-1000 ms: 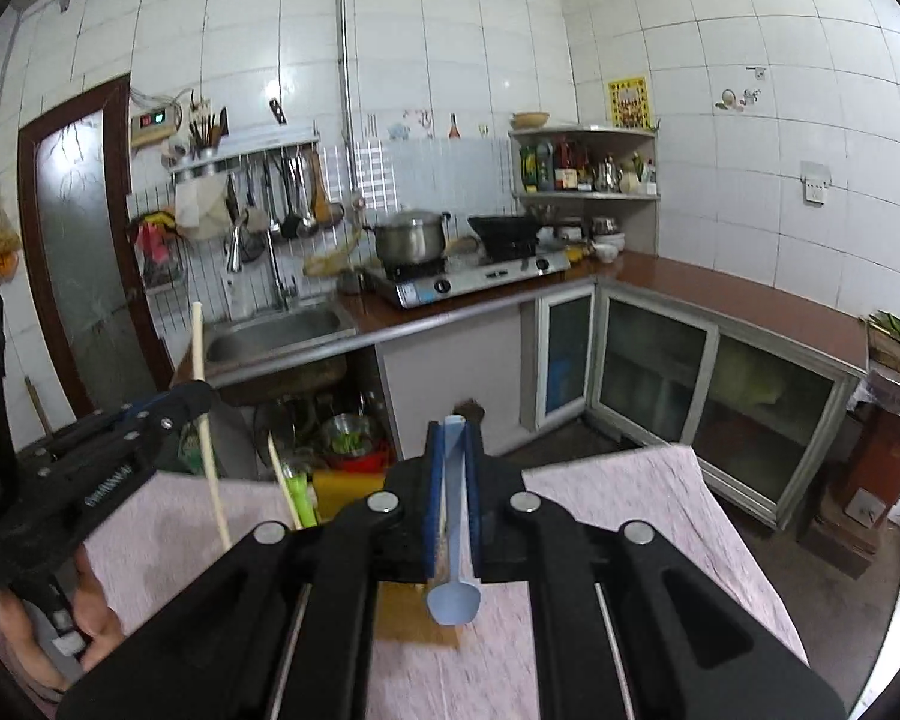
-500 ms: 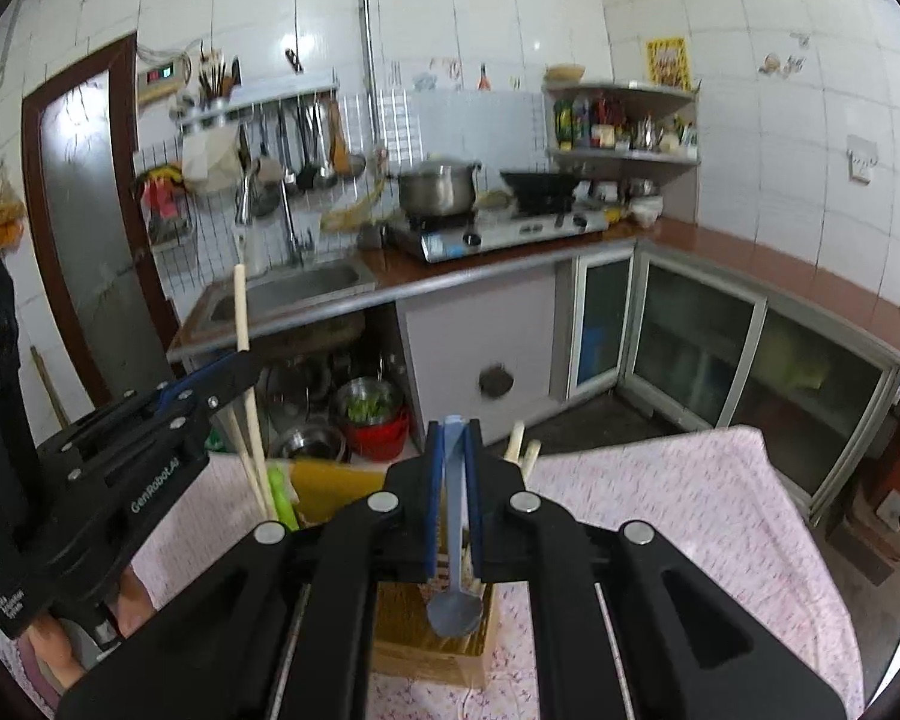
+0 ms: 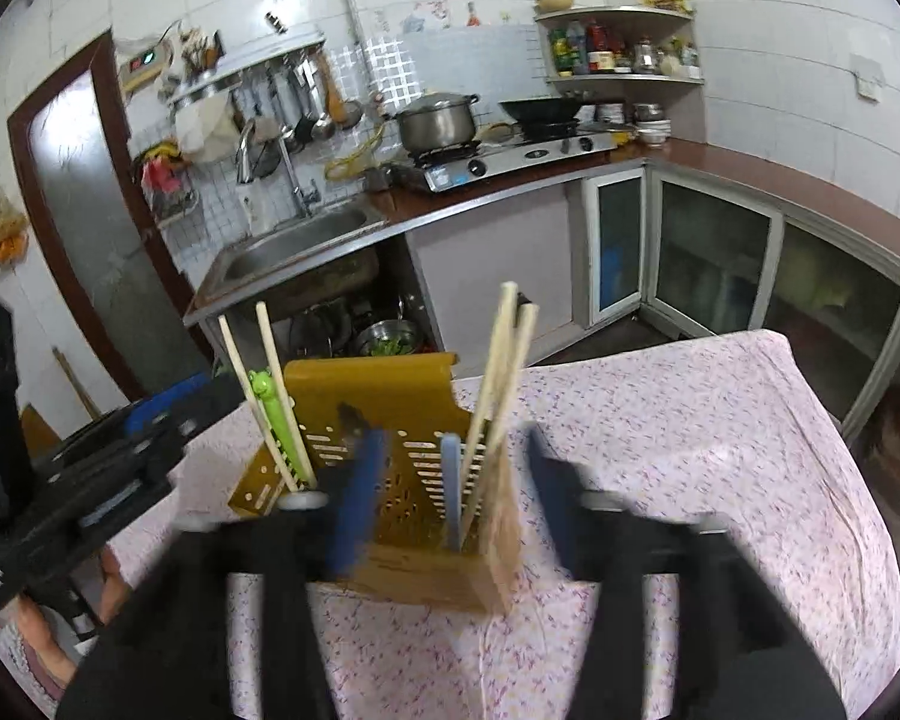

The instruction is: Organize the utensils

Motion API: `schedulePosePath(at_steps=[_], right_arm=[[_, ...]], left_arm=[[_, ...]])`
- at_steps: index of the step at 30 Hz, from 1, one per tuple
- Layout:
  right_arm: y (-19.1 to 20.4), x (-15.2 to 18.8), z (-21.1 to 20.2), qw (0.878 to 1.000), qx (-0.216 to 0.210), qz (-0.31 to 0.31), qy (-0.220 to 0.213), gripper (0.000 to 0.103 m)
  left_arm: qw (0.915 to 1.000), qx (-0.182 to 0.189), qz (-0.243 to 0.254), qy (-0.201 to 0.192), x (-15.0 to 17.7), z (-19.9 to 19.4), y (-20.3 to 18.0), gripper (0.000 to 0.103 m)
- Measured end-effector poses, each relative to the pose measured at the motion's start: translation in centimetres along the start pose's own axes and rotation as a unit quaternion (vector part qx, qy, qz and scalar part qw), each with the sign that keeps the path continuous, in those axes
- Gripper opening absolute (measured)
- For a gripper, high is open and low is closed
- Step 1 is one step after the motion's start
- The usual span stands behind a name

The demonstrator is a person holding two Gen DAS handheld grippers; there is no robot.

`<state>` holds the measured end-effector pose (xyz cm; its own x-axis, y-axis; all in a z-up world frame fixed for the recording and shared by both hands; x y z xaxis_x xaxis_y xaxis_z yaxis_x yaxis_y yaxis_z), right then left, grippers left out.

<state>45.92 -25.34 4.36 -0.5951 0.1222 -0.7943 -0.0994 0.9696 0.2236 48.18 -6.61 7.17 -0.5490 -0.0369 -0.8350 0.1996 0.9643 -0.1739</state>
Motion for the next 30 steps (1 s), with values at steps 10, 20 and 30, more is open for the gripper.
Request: schedulePosePath(at_steps=[10, 20, 30], right_arm=[[-1.9, 6.2, -3.2, 0.997, 0.033, -0.017, 0.070, 0.062], [-0.4, 16.7, -3.5, 0.983, 0.033, -0.076, 0.162, 0.062], [3.3, 21.4, -3.6, 0.969, 0.007, -0.125, 0.211, 0.047]], left_arm=[[0.9918, -0.030, -0.022, 0.123, 6.4, -5.1, 2.9, 0.096], [0.9632, -0.051, -0.076, 0.253, 16.4, -6.1, 5.9, 0.098], [0.9576, -0.060, -0.074, 0.272, 19.5, -7.0, 5.7, 0.098]])
Point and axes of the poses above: each gripper's, at about its wrist camera, not at the fingertips, and z roughly the way its jaws point, y to its left, x to its underside, the point moved 4 cm from there along z, roughly the way its jaws point, and after that the axes turned 1 degree about z, right-handed, at the moved point
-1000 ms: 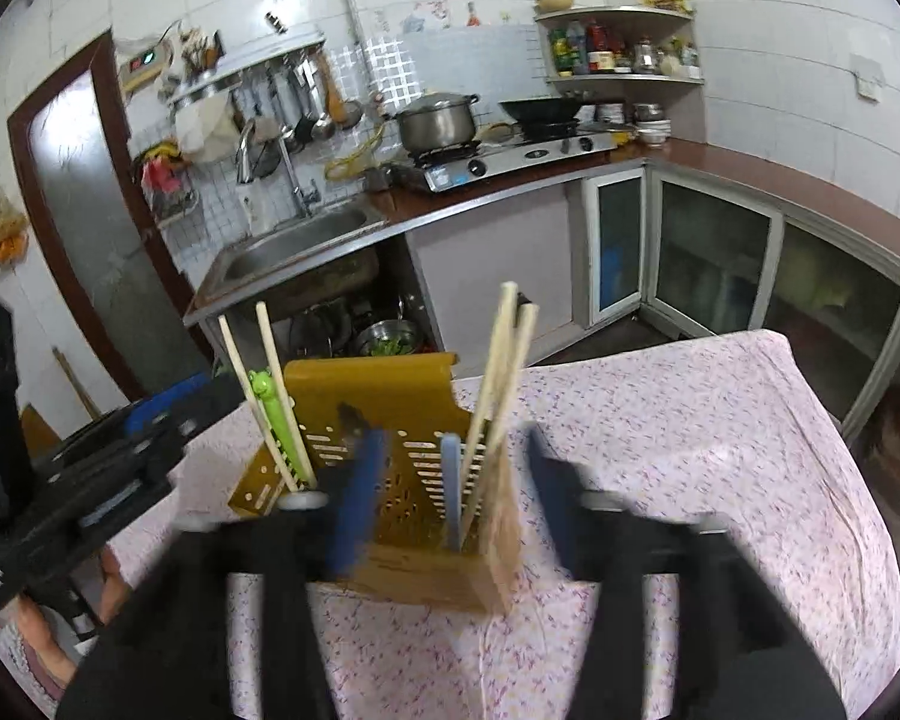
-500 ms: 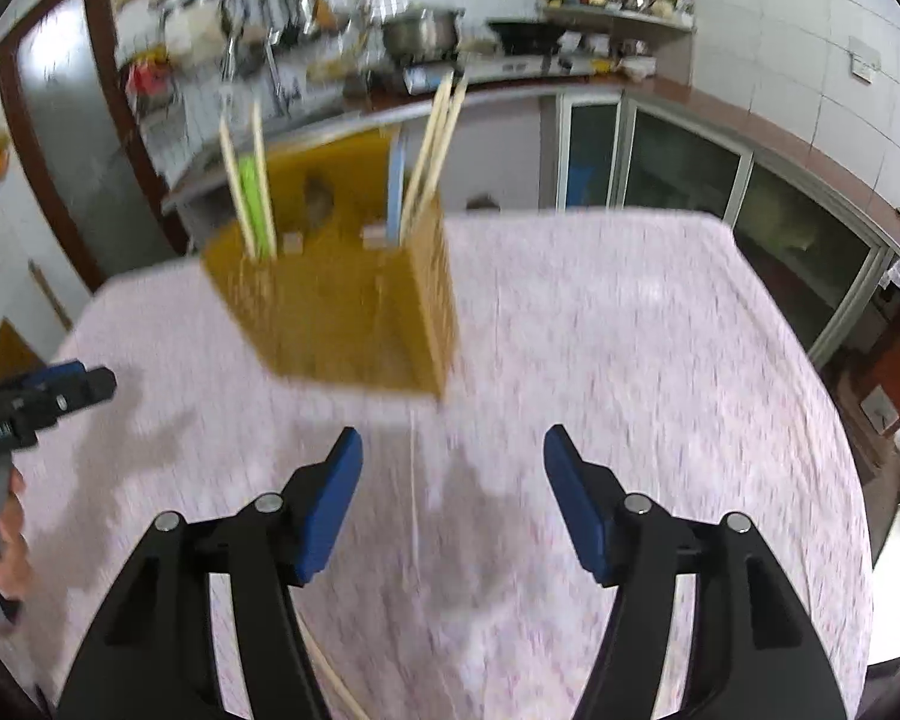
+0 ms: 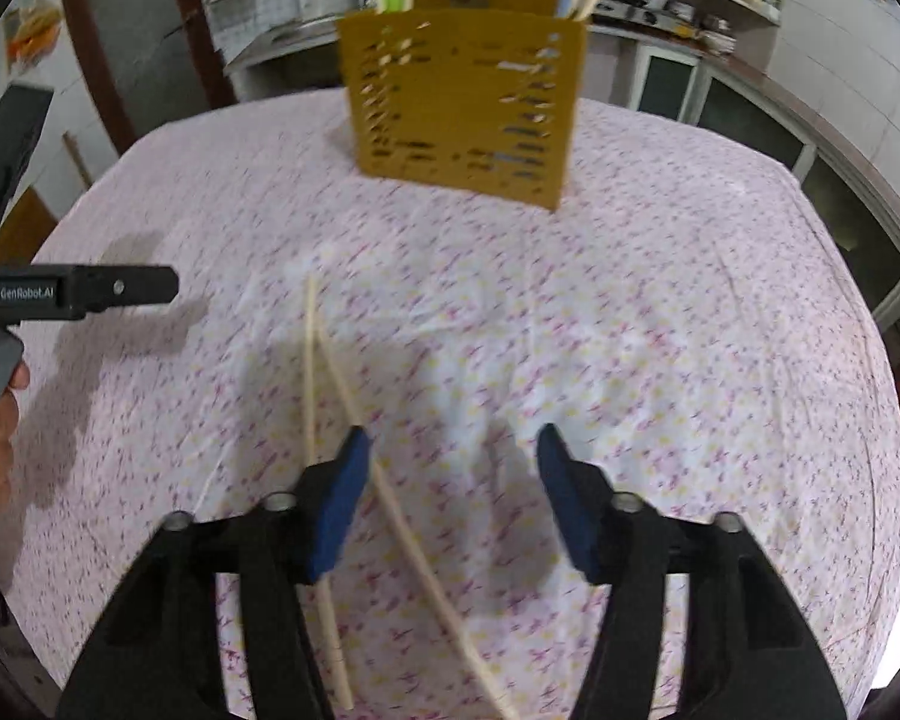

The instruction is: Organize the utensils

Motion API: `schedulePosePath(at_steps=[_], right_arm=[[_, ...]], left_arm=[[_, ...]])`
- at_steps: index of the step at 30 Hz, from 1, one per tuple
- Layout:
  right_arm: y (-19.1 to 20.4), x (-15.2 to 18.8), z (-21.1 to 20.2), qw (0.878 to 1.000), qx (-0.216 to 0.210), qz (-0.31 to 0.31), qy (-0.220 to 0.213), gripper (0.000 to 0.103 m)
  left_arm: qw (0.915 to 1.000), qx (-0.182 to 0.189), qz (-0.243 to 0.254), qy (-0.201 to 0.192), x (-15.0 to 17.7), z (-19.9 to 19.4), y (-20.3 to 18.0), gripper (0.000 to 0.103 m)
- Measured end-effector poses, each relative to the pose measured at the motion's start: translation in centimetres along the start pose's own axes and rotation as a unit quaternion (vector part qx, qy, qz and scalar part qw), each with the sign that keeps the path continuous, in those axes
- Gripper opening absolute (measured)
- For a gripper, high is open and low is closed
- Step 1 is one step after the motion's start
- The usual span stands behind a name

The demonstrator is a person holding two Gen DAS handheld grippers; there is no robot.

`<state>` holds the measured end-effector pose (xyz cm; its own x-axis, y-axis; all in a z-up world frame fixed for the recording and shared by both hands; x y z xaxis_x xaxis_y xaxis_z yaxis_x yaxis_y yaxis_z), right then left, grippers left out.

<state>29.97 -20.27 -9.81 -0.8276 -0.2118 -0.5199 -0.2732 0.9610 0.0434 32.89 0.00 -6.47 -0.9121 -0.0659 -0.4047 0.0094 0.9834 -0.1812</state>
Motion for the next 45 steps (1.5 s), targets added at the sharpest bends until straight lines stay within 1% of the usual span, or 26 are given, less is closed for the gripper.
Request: schedulePosePath(at_steps=[3, 5, 9, 10, 11, 12, 13, 14, 17, 20, 23, 25, 27, 28, 29, 31, 34, 36, 38, 39, 40, 41, 42, 43, 45], right_arm=[[0.7, -0.5, 1.1, 1.000, -0.009, -0.006, 0.022, 0.043], [1.1, -0.8, 1.8, 0.999, -0.016, -0.006, 0.038, 0.037], [1.7, -1.1, 2.9, 0.998, -0.010, -0.009, 0.053, 0.033], [1.7, -1.2, 3.1, 0.998, -0.012, -0.009, 0.056, 0.029], [1.8, -1.4, 3.2, 0.998, -0.019, -0.006, 0.059, 0.023], [1.9, -1.5, 3.2, 0.998, -0.023, -0.003, 0.060, 0.019], [1.9, -1.7, 3.3, 0.998, -0.021, 0.000, 0.060, 0.013], [1.7, -2.0, 3.3, 0.998, -0.013, 0.003, 0.060, 0.010], [0.7, -2.5, 3.3, 0.998, -0.004, 0.018, 0.065, 0.006], [-1.2, -2.8, 2.8, 0.997, 0.015, 0.042, 0.063, 0.002], [-3.4, -2.7, 2.4, 0.995, 0.019, 0.071, 0.063, 0.001], [-4.5, -2.5, 2.0, 0.994, 0.023, 0.083, 0.061, 0.001], [-4.7, -2.6, 1.7, 0.995, -0.022, 0.080, 0.050, 0.001], [-4.6, -2.4, 1.5, 0.996, -0.029, 0.073, 0.048, 0.001], [-4.8, -2.4, 1.4, 0.996, -0.016, 0.068, 0.048, 0.001], [-5.1, -2.1, 1.2, 0.997, -0.013, 0.061, 0.048, 0.001], [-5.4, -2.1, 1.2, 0.997, -0.010, 0.062, 0.043, 0.001], [-5.8, -1.8, 0.8, 0.997, -0.004, 0.068, 0.037, 0.004], [-6.7, -1.6, 0.6, 0.997, 0.002, 0.076, 0.033, 0.004], [-6.9, -1.6, 0.5, 0.996, 0.003, 0.082, 0.032, 0.004], [-7.6, -1.4, 0.3, 0.995, 0.005, 0.090, 0.031, 0.004], [-8.0, -1.3, 0.4, 0.995, 0.008, 0.094, 0.031, 0.004], [-8.5, -1.1, 0.3, 0.995, 0.011, 0.098, 0.032, 0.004], [-9.0, -1.0, 0.2, 0.994, 0.016, 0.102, 0.032, 0.005], [-9.5, -0.7, 0.3, 0.993, 0.024, 0.106, 0.033, 0.005]], left_arm=[[0.9999, -0.008, 0.008, -0.005, 0.1, -0.4, 0.2, 0.098], [0.9998, -0.013, 0.015, -0.002, 0.0, -0.5, 0.3, 0.098], [0.9994, -0.028, 0.018, 0.005, -0.1, -0.7, 1.5, 0.098], [0.9995, -0.029, 0.015, 0.007, -0.2, -0.6, 1.8, 0.098], [0.9995, -0.028, 0.012, 0.008, -0.2, -0.5, 1.9, 0.098], [0.9995, -0.029, 0.007, 0.012, -0.2, -0.4, 2.1, 0.098], [0.9995, -0.027, 0.004, 0.014, -0.2, -0.3, 2.1, 0.098], [0.9996, -0.025, 0.003, 0.016, -0.2, -0.1, 2.0, 0.098], [0.9996, -0.015, 0.003, 0.023, -0.1, 0.0, 0.8, 0.098], [0.9995, -0.001, 0.008, 0.031, 0.1, 0.2, -0.9, 0.098], [0.9992, 0.011, -0.002, 0.038, 0.0, 0.5, -2.5, 0.096], [0.9989, 0.014, -0.003, 0.045, -0.1, 0.9, -3.9, 0.092], [0.9984, 0.016, -0.003, 0.055, -0.2, 1.3, -5.0, 0.088], [0.9979, 0.021, -0.005, 0.062, -0.1, 1.5, -5.6, 0.084], [0.9976, 0.023, -0.006, 0.065, -0.1, 1.6, -5.9, 0.082], [0.9970, 0.024, -0.010, 0.072, -0.1, 2.1, -6.7, 0.075], [0.9964, 0.029, -0.007, 0.079, 0.1, 2.8, -7.7, 0.075], [0.9967, 0.023, 0.001, 0.077, 0.2, 3.1, -8.3, 0.075], [0.9969, 0.019, 0.002, 0.077, 0.1, 3.5, -8.7, 0.074], [0.9969, 0.018, 0.002, 0.076, 0.0, 3.7, -9.0, 0.070], [0.9969, 0.015, 0.005, 0.077, -0.1, 4.0, -9.3, 0.062], [0.9969, 0.014, 0.007, 0.078, -0.2, 4.2, -9.5, 0.056], [0.9966, 0.011, 0.008, 0.081, -0.3, 4.6, -9.9, 0.043], [0.9964, 0.004, 0.008, 0.084, -0.4, 5.1, -10.2, 0.033], [0.9965, -0.016, 0.010, 0.082, -0.6, 5.5, -10.7, 0.029]])
Point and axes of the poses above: each gripper's, at about its wrist camera, not at the fingertips, and z roughly the way its jaws point, y to its left, x to its underside, the point moved 4 cm from there along z, roughly the way its jaws point, and after that the axes turned 1 degree about z, right-handed, at the moved point
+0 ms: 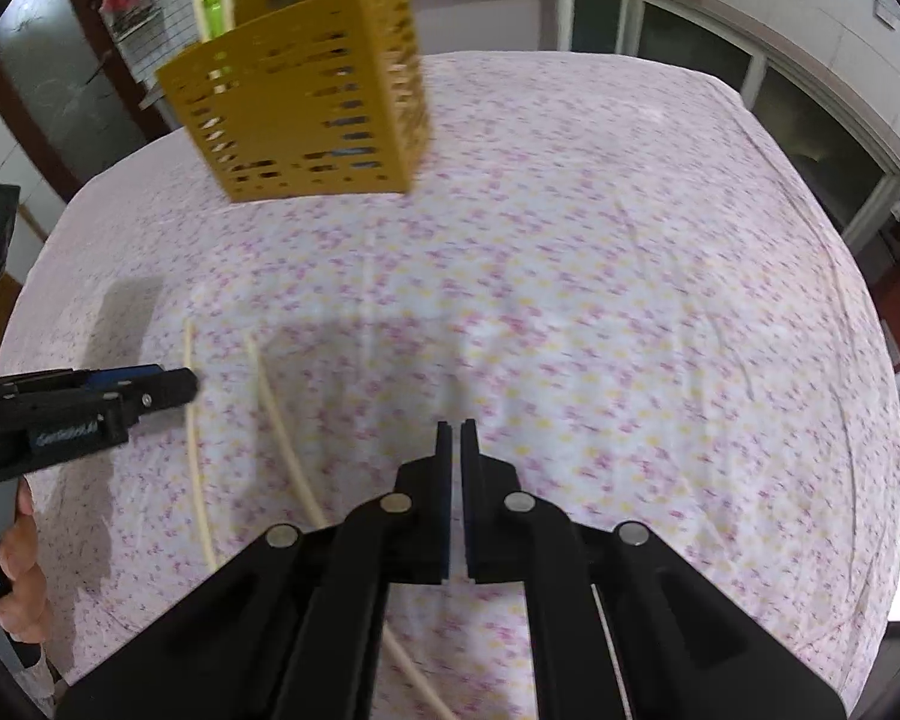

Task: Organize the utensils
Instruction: 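Grasp another wooden chopstick with the left tool and lift it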

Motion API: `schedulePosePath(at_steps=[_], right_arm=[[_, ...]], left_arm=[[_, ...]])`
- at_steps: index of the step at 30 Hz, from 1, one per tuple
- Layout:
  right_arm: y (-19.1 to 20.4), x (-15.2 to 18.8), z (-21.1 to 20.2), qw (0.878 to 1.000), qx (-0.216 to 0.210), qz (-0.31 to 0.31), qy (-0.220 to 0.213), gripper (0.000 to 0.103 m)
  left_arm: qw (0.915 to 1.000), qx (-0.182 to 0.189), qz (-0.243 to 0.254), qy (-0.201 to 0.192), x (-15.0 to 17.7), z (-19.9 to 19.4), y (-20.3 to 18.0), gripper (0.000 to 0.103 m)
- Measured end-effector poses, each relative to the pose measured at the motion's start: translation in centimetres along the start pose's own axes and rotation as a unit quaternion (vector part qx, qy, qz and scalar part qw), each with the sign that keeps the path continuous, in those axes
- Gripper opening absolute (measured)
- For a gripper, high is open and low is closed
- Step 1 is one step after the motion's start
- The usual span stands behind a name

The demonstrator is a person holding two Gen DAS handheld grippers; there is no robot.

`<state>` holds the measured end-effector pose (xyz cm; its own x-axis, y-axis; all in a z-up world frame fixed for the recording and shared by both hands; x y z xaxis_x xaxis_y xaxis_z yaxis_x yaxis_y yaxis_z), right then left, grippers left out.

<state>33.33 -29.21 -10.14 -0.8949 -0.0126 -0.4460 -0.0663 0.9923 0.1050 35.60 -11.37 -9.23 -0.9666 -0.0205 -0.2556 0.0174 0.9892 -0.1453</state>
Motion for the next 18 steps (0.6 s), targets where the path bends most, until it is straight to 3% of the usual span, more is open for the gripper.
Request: schedulePosePath(at_steps=[8, 11, 15, 18], right_arm=[[-2.4, 0.7, 0.3, 1.000, 0.006, 0.024, 0.002, 0.005], [-3.0, 0.8, 0.4, 0.999, 0.004, 0.032, 0.002, 0.005], [-3.3, 1.0, 0.4, 0.999, 0.002, 0.033, 0.003, 0.005], [-3.0, 1.0, 0.6, 0.999, -0.002, 0.033, 0.005, 0.005]], left_arm=[[0.9974, -0.069, 0.013, 0.013, -1.5, 1.2, -2.6, 0.017], [0.9949, -0.090, 0.043, 0.020, -2.2, 1.6, -3.8, 0.013], [0.9938, -0.085, 0.067, 0.023, -2.8, 1.6, -4.7, 0.005], [0.9927, -0.085, 0.084, 0.017, -3.4, 1.4, -4.4, 0.004]])
Point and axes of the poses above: each gripper's, at about its wrist camera, not at the fingertips, and z roughly the way its jaws point, y to its left, x to its underside, the point moved 4 cm from there along z, roughly the way its jaws point, and after that the axes turned 1 degree about z, right-handed, at the moved point
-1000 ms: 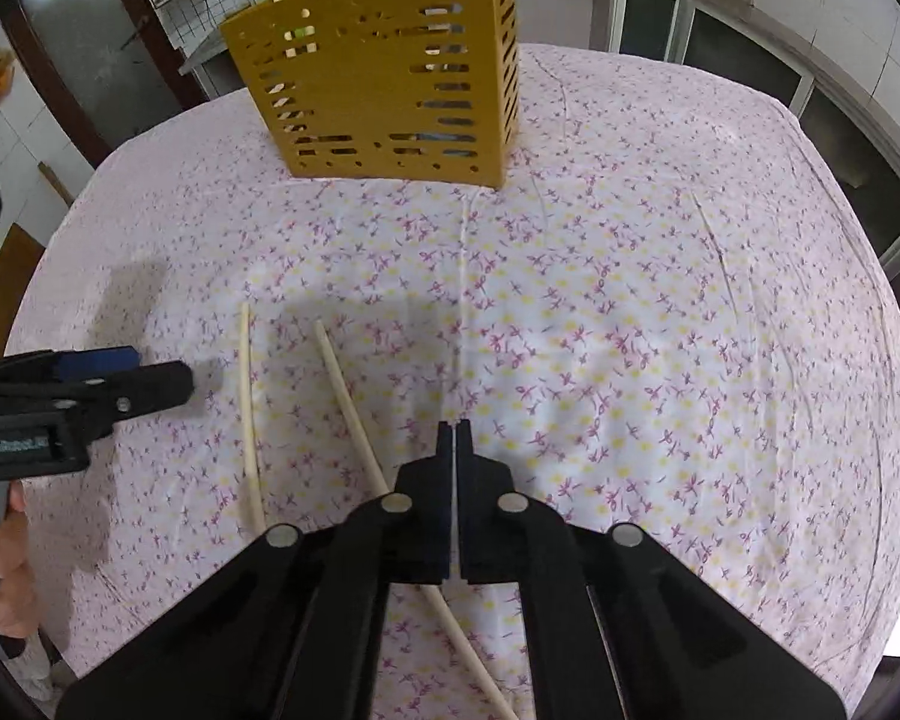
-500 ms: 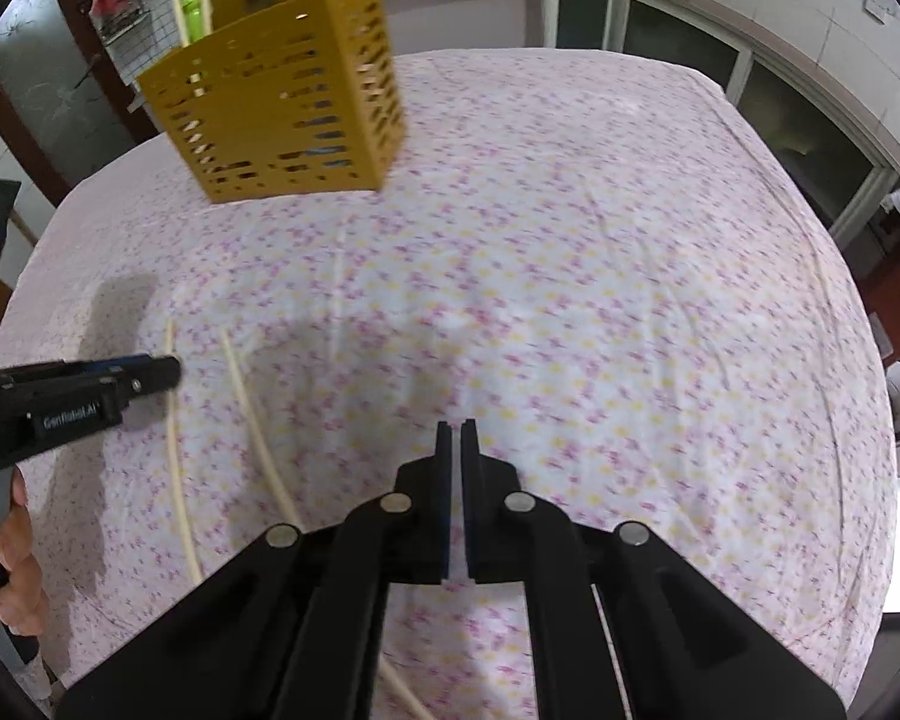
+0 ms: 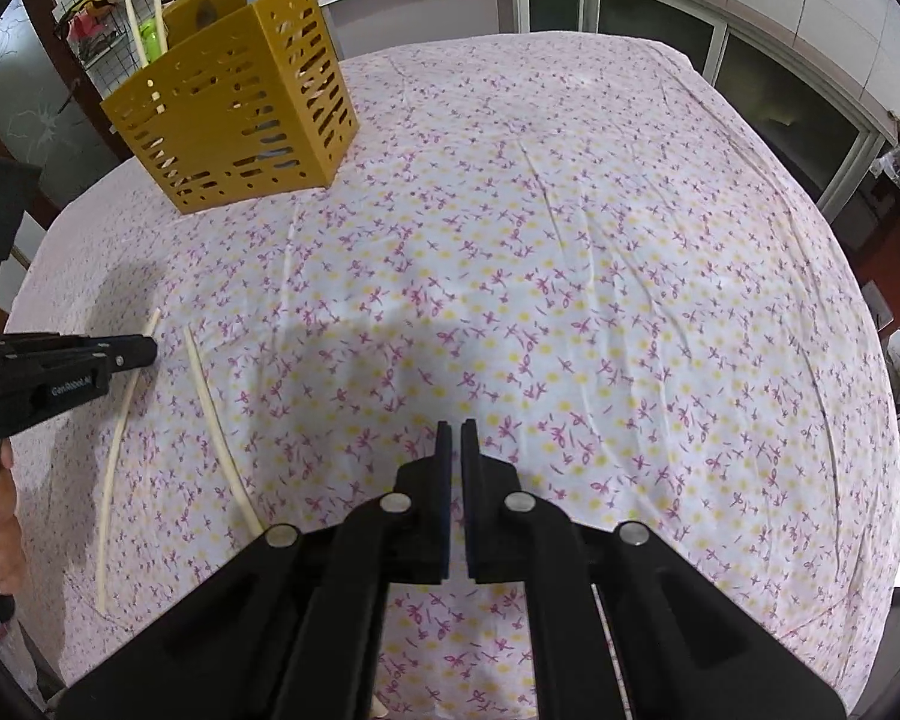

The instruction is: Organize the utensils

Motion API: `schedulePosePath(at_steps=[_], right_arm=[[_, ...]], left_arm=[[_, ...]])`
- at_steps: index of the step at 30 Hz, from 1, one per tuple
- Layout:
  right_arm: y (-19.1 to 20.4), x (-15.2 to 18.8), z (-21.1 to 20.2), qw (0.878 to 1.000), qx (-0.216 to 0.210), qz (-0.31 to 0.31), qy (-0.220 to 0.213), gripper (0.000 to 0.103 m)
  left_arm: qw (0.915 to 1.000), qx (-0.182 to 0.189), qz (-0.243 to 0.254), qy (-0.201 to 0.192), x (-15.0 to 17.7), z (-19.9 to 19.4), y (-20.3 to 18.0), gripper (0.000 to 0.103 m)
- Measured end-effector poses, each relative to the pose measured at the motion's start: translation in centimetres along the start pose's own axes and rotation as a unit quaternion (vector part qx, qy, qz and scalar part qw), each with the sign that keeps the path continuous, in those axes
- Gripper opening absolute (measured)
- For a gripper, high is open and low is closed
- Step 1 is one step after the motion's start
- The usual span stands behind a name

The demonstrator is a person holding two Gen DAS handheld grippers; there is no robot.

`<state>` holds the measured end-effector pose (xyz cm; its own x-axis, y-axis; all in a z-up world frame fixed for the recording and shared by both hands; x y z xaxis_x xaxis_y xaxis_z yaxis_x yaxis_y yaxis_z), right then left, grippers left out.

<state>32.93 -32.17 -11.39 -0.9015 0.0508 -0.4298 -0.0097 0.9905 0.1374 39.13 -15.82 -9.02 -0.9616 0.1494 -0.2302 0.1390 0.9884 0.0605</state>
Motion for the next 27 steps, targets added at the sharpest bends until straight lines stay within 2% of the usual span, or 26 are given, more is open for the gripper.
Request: schedulePosePath(at_steps=[4, 10, 12, 13, 14, 18, 21, 23, 24, 25, 27], right_arm=[[1.1, -0.2, 0.1, 1.000, -0.006, -0.008, 0.001, 0.005], [5.1, -0.9, 0.1, 0.998, -0.033, -0.043, -0.001, 0.005], [7.1, -1.1, 0.3, 0.997, -0.043, -0.061, 0.002, 0.029], [7.8, -1.3, 0.4, 0.997, -0.046, -0.066, 0.001, 0.048], [9.0, -1.4, 0.4, 0.996, -0.048, -0.079, -0.003, 0.049], [12.3, -1.6, 1.1, 0.992, -0.058, -0.111, 0.014, 0.047], [13.8, -1.5, 1.7, 0.989, -0.052, -0.137, 0.033, 0.041], [14.7, -1.2, 2.2, 0.985, -0.051, -0.157, 0.047, 0.037], [15.1, -1.1, 2.4, 0.984, -0.046, -0.165, 0.051, 0.034], [15.4, -1.1, 2.8, 0.983, -0.033, -0.173, 0.058, 0.025], [15.6, -1.2, 3.3, 0.982, -0.013, -0.177, 0.064, 0.019]], left_arm=[[0.9999, 0.002, 0.009, -0.005, -0.3, -0.3, 1.2, 0.004], [0.9996, 0.015, 0.006, -0.022, -0.2, -1.0, 4.0, 0.006], [0.9996, 0.011, 0.008, -0.027, 0.1, -1.2, 5.1, 0.005], [0.9995, 0.002, 0.011, -0.030, 0.2, -1.3, 5.6, 0.004], [0.9994, 0.001, 0.011, -0.031, 0.5, -1.3, 6.5, 0.005], [0.9996, 0.007, 0.004, -0.026, 1.6, -0.7, 8.8, 0.004], [0.9996, 0.013, 0.002, -0.024, 2.8, -0.1, 10.6, 0.005], [0.9996, 0.014, 0.002, -0.023, 2.5, 0.4, 11.0, 0.005], [0.9997, 0.015, 0.003, -0.020, 2.5, 0.7, 11.2, 0.005], [0.9997, 0.016, 0.004, -0.019, 2.5, 0.9, 11.3, 0.005], [0.9997, 0.020, 0.006, -0.014, 2.3, 1.4, 11.4, 0.005]])
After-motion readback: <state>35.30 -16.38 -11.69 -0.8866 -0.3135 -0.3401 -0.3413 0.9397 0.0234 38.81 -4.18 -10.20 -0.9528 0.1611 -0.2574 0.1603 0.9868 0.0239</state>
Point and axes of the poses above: each gripper's, at about its wrist camera, not at the fingertips, and z roughly the way its jaws point, y to its left, x to its underside, the point moved 4 cm from there along z, roughly the way its jaws point, and after that the axes turned 1 degree about z, right-handed, at the moved point
